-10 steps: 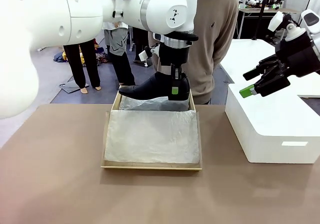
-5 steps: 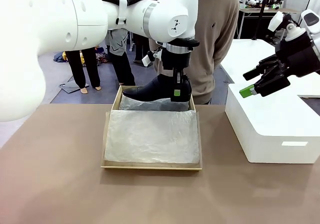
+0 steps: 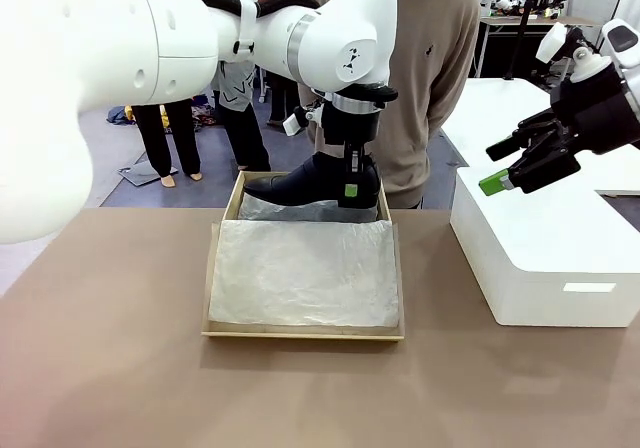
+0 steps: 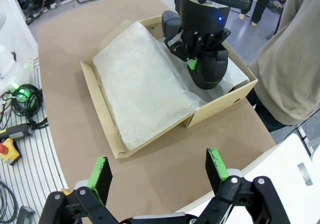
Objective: Pack the shoes into the box.
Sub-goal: Place the other shoe of the Shoes into the Shoes Box.
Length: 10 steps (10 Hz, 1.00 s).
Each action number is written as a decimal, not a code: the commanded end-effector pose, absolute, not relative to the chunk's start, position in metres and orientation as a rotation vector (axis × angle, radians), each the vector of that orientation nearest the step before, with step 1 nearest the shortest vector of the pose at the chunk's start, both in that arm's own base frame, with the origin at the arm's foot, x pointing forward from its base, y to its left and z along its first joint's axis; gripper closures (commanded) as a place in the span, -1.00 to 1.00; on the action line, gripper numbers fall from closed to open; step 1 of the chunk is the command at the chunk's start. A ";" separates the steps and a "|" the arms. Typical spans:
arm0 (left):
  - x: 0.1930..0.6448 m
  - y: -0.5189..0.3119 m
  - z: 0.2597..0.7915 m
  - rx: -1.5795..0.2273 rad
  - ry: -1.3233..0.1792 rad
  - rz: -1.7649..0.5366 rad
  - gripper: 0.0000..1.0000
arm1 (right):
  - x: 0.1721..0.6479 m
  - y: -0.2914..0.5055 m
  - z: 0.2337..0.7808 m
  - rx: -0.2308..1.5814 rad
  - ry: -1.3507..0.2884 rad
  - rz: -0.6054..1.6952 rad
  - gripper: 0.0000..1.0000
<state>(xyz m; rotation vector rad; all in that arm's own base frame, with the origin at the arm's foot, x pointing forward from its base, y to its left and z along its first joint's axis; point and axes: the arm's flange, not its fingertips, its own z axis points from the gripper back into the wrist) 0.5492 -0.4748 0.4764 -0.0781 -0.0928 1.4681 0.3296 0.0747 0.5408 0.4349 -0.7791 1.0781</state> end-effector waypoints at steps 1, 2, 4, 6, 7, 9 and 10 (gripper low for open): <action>0.546 -0.472 0.472 -0.047 -0.131 1.504 1.00 | 0.334 0.074 0.541 0.458 -0.802 1.100 -1.00; 0.545 -0.471 0.468 -0.044 -0.120 1.511 1.00 | 0.334 0.074 0.541 0.458 -0.802 1.100 -1.00; 0.544 -0.472 0.460 -0.029 -0.114 1.522 1.00 | 0.334 0.074 0.541 0.458 -0.802 1.100 -1.00; 0.544 -0.473 0.455 -0.022 -0.105 1.530 1.00 | 0.334 0.074 0.541 0.458 -0.802 1.100 -1.00; 0.546 -0.475 0.450 -0.030 -0.112 1.528 1.00 | 0.334 0.074 0.541 0.458 -0.802 1.100 -1.00; 0.549 -0.481 0.441 -0.024 -0.097 1.528 1.00 | 0.334 0.074 0.541 0.458 -0.802 1.100 -1.00; 0.550 -0.484 0.436 -0.013 -0.088 1.550 1.00 | 0.334 0.074 0.541 0.458 -0.802 1.100 -1.00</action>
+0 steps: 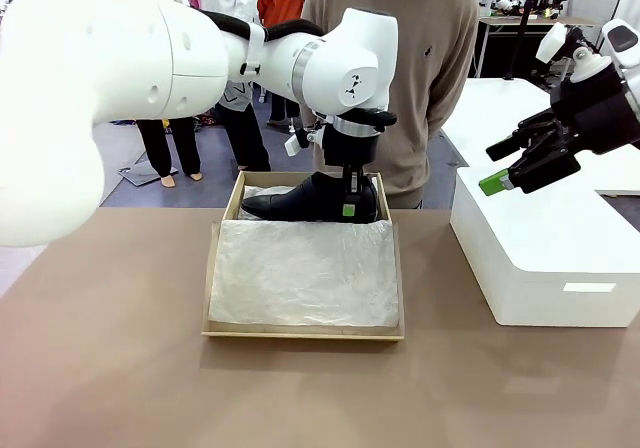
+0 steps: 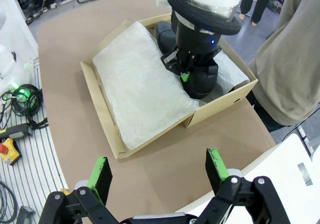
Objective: Pack the shoes into the box.
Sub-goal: Place the other shoe of the Shoes into the Shoes Box.
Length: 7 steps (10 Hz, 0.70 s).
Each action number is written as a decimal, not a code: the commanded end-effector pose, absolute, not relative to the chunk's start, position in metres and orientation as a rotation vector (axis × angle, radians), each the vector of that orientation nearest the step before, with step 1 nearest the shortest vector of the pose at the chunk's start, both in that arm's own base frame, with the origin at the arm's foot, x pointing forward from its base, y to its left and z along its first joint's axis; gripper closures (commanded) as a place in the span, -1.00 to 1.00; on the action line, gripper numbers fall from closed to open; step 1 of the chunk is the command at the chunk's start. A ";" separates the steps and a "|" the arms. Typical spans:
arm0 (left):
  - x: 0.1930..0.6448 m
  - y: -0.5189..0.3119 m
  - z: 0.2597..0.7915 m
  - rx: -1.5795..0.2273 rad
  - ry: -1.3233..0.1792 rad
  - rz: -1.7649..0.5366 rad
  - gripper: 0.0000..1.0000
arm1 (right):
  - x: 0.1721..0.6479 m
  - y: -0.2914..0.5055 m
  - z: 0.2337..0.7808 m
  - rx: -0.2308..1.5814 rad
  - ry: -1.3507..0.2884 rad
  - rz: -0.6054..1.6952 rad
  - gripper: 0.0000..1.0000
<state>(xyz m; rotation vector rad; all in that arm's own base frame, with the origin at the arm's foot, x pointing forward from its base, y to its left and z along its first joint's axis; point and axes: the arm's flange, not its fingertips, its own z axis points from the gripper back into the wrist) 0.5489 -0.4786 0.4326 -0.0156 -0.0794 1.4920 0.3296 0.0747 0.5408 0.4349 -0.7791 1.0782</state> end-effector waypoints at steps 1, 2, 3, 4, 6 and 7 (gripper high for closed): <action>0.551 -0.485 0.432 -0.027 -0.088 1.557 1.00 | 0.334 0.074 0.541 0.458 -0.802 1.100 -1.00; 0.553 -0.486 0.430 -0.046 -0.094 1.578 1.00 | 0.334 0.074 0.541 0.458 -0.802 1.100 -1.00; 0.554 -0.487 0.430 -0.053 -0.104 1.592 1.00 | 0.334 0.074 0.541 0.458 -0.802 1.100 -1.00; 0.554 -0.487 0.430 -0.066 -0.106 1.608 1.00 | 0.334 0.074 0.541 0.458 -0.802 1.100 -1.00; 0.553 -0.486 0.431 -0.079 -0.098 1.618 1.00 | 0.334 0.074 0.541 0.458 -0.802 1.100 -1.00; 0.553 -0.484 0.432 -0.079 -0.101 1.615 1.00 | 0.334 0.074 0.541 0.458 -0.802 1.100 -1.00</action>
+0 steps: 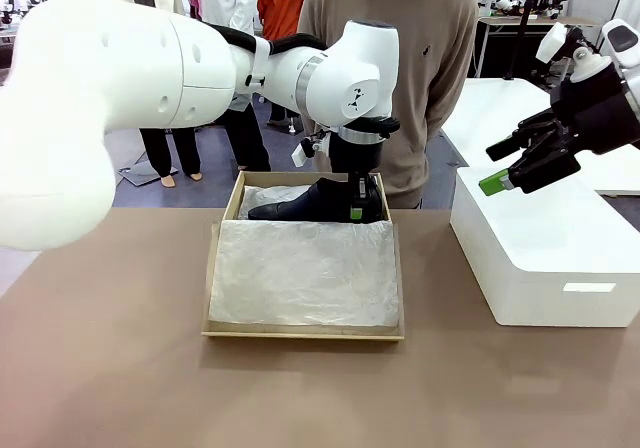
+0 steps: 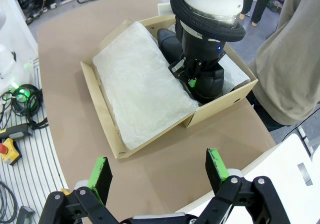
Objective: Pack the shoes into the box.
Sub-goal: Place the other shoe of the Shoes into the Shoes Box.
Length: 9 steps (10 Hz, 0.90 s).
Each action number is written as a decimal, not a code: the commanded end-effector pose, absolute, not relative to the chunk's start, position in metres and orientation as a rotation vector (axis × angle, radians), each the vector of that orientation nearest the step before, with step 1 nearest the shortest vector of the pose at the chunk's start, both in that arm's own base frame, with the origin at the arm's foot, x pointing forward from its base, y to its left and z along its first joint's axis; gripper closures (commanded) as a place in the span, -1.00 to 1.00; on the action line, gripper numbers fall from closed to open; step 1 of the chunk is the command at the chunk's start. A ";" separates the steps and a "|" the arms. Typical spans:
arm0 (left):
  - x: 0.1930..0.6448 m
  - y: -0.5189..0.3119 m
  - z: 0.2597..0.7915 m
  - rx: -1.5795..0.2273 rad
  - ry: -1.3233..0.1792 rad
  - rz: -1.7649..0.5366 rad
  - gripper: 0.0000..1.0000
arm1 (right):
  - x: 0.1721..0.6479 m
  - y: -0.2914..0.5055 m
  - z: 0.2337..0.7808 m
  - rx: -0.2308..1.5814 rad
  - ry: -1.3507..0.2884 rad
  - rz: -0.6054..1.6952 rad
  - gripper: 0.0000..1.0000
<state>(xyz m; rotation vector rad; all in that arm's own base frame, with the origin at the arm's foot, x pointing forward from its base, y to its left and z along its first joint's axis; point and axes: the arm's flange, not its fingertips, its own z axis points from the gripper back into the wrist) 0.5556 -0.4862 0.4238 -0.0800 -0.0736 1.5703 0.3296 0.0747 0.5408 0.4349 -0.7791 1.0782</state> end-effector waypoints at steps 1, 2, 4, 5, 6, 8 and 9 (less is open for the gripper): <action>0.554 -0.482 0.432 -0.078 -0.093 1.610 0.61 | 0.334 0.074 0.541 0.458 -0.802 1.100 -1.00; 0.555 -0.481 0.433 -0.075 -0.079 1.599 0.22 | 0.334 0.074 0.541 0.458 -0.802 1.100 -1.00; 0.561 -0.479 0.448 -0.073 -0.093 1.591 -0.58 | 0.334 0.074 0.541 0.458 -0.802 1.100 -1.00; 0.564 -0.476 0.461 -0.074 -0.105 1.594 -0.97 | 0.334 0.074 0.541 0.458 -0.802 1.100 -1.00; 0.569 -0.473 0.478 -0.078 -0.107 1.602 -1.00 | 0.334 0.074 0.541 0.458 -0.802 1.100 -1.00; 0.573 -0.463 0.504 -0.066 -0.100 1.609 -1.00 | 0.334 0.074 0.541 0.458 -0.802 1.100 -1.00; 0.574 -0.456 0.509 -0.071 -0.107 1.628 -1.00 | 0.334 0.074 0.541 0.458 -0.802 1.100 -1.00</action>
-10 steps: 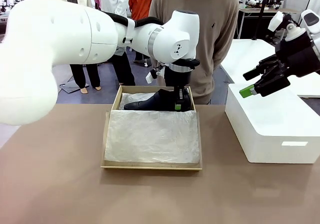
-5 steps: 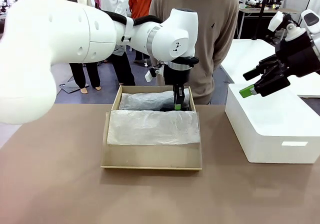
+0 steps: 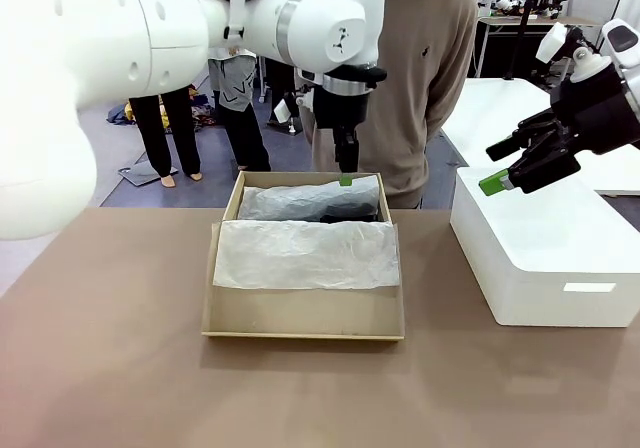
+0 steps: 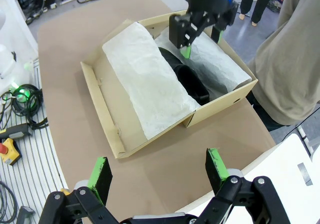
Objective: Pack the shoes into the box.
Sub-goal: Place the other shoe of the Shoes into the Shoes Box, then close the Shoes Box.
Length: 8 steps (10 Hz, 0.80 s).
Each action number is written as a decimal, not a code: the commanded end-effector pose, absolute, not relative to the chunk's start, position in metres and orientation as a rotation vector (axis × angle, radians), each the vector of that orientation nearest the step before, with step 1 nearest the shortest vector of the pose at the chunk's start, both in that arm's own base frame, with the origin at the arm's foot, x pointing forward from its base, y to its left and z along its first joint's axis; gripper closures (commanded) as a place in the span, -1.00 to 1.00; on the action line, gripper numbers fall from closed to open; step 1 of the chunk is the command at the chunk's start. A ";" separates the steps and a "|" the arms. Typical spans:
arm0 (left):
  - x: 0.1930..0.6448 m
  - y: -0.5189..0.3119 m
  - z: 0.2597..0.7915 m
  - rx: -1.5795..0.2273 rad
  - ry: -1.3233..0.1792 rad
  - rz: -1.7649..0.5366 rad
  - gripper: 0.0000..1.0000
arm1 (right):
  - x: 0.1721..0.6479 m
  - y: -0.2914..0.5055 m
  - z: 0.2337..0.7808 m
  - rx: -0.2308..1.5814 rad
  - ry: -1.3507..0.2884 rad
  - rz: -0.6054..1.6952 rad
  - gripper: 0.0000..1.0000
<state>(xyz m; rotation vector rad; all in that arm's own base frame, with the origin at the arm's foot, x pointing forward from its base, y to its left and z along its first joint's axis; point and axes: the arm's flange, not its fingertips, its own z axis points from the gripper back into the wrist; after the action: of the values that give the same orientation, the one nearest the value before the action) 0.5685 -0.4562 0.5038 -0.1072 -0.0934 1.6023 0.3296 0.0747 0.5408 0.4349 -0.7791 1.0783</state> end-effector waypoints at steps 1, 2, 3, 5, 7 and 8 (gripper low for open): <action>0.576 -0.450 0.507 -0.066 -0.090 1.642 -1.00 | 0.334 0.074 0.541 0.458 -0.802 1.100 -1.00; 0.584 -0.438 0.493 -0.004 -0.022 1.631 -1.00 | 0.334 0.074 0.541 0.458 -0.802 1.100 -1.00; 0.572 -0.450 0.508 -0.104 -0.094 1.612 -1.00 | 0.334 0.074 0.541 0.458 -0.802 1.100 -1.00; 0.572 -0.450 0.508 -0.104 -0.094 1.612 -1.00 | 0.334 0.074 0.541 0.458 -0.802 1.100 -1.00; 0.572 -0.450 0.508 -0.104 -0.094 1.612 -1.00 | 0.334 0.074 0.541 0.458 -0.802 1.100 -1.00; 0.572 -0.450 0.508 -0.104 -0.094 1.612 -1.00 | 0.334 0.074 0.541 0.458 -0.802 1.100 -1.00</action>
<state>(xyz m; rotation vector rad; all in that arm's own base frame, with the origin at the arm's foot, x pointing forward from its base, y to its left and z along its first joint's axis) 0.5721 -0.4532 0.5031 -0.1061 -0.0784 1.5962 0.3296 0.0747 0.5408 0.4348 -0.7791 1.0784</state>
